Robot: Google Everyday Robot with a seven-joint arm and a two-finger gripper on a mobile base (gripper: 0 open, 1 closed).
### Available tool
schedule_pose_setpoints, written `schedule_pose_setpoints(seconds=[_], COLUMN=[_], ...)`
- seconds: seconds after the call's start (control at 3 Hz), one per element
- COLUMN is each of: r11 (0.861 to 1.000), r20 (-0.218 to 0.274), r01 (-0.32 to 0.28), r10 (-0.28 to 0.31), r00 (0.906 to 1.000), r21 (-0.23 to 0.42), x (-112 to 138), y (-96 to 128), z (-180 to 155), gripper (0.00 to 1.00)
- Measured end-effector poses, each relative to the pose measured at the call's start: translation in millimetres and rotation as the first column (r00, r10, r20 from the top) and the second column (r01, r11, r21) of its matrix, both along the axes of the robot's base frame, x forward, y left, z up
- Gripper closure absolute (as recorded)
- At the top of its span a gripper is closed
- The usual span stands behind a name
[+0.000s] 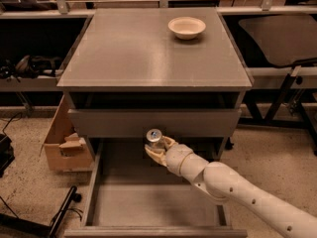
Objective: Place redbull can into middle drawer
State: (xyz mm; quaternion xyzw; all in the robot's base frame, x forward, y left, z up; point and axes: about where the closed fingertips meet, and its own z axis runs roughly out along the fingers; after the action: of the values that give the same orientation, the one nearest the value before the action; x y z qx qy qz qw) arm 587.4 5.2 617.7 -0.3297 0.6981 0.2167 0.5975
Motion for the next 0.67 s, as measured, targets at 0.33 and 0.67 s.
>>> schedule_pose_setpoints(seconds=[0.33, 0.67], r11=[0.996, 0.991], r20=[-0.031, -0.033], r01=[-0.015, -0.055], r10=[0.018, 0.060], r00=[0.9993, 0.9977], r21=[0.085, 0.124], x=[30, 41], y=[-4, -7], z=[-28, -26], gripper=[1.00, 1.00])
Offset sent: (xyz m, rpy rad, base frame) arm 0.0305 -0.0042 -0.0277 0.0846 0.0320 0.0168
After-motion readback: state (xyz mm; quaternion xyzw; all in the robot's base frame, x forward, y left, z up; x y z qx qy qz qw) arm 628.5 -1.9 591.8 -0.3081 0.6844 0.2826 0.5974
